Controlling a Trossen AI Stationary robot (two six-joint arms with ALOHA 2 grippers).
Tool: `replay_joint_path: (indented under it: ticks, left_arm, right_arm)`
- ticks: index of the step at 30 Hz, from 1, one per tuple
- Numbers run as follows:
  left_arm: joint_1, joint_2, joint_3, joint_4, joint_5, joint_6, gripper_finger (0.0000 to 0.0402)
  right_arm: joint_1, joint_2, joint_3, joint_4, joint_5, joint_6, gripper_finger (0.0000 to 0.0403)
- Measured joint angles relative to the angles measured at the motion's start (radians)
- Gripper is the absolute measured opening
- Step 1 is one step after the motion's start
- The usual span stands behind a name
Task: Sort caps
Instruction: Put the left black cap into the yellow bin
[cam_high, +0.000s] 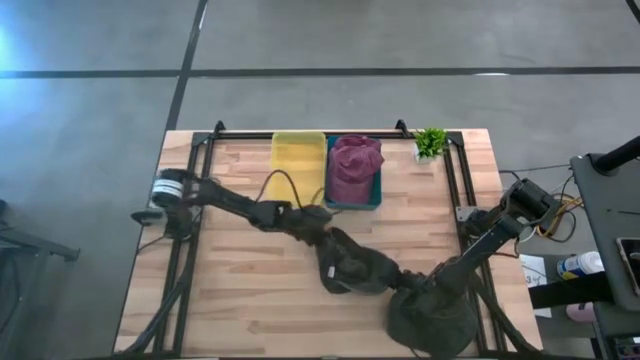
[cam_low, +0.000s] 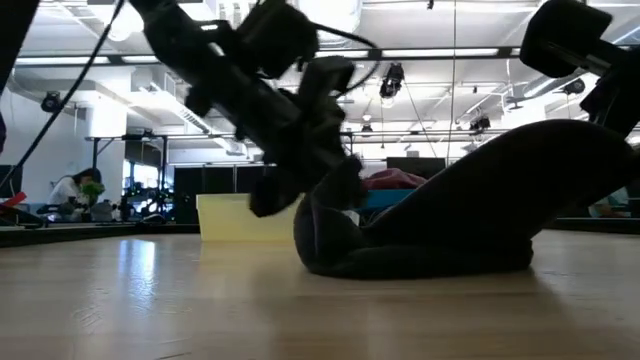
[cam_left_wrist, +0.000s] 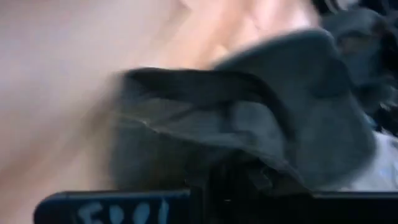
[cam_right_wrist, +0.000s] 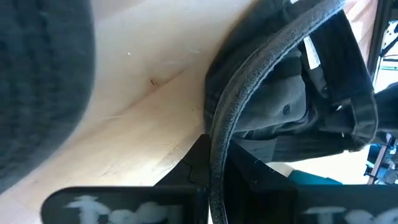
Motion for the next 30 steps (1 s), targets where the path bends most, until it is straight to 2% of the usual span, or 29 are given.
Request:
replay_joint_path:
  ticks: [5, 8, 10, 13, 15, 18, 21, 25, 28, 30]
  left_arm:
    - [-0.054, 0.120, 0.177, 0.005, 0.149, -0.006, 0.0044]
    - [-0.095, 0.134, 0.299, -0.004, 0.179, 0.053, 0.0044]
    - [-0.117, 0.135, 0.379, -0.073, 0.150, 0.150, 0.0044]
    - [-0.126, 0.136, 0.488, -0.309, 0.051, 0.290, 0.0044]
    - [-0.118, 0.136, 0.535, -0.475, -0.012, 0.328, 0.0044]
    - [-0.107, 0.134, 0.548, -0.604, -0.052, 0.339, 0.0044]
    - [-0.110, 0.131, 0.542, -0.597, -0.050, 0.338, 0.0044]
    - [-0.119, 0.122, 0.544, -0.589, -0.035, 0.333, 0.0044]
    - [-0.119, 0.107, 0.544, -0.629, -0.029, 0.327, 0.0044]
    - [-0.120, 0.093, 0.546, -0.666, -0.038, 0.310, 0.0044]
  right_arm:
    - [-0.039, 0.001, -0.006, 0.002, 0.031, -0.019, 0.0013]
    - [-0.060, 0.003, -0.010, 0.018, 0.077, -0.060, 0.0021]
    - [-0.078, 0.003, -0.010, 0.060, 0.081, -0.090, 0.0031]
    - [-0.095, 0.003, -0.011, 0.091, 0.099, -0.165, 0.0045]
    - [-0.097, 0.001, -0.012, 0.101, 0.178, -0.210, 0.0048]
    - [-0.102, -0.020, -0.012, 0.162, 0.299, -0.257, 0.0048]
    - [-0.108, -0.041, -0.012, 0.255, 0.313, -0.320, 0.0040]
    - [-0.119, -0.064, -0.014, 0.368, 0.303, -0.483, 0.0021]
    - [-0.129, -0.070, -0.014, 0.384, 0.297, -0.539, 0.0013]
    - [-0.137, -0.078, -0.014, 0.372, 0.342, -0.553, 0.0014]
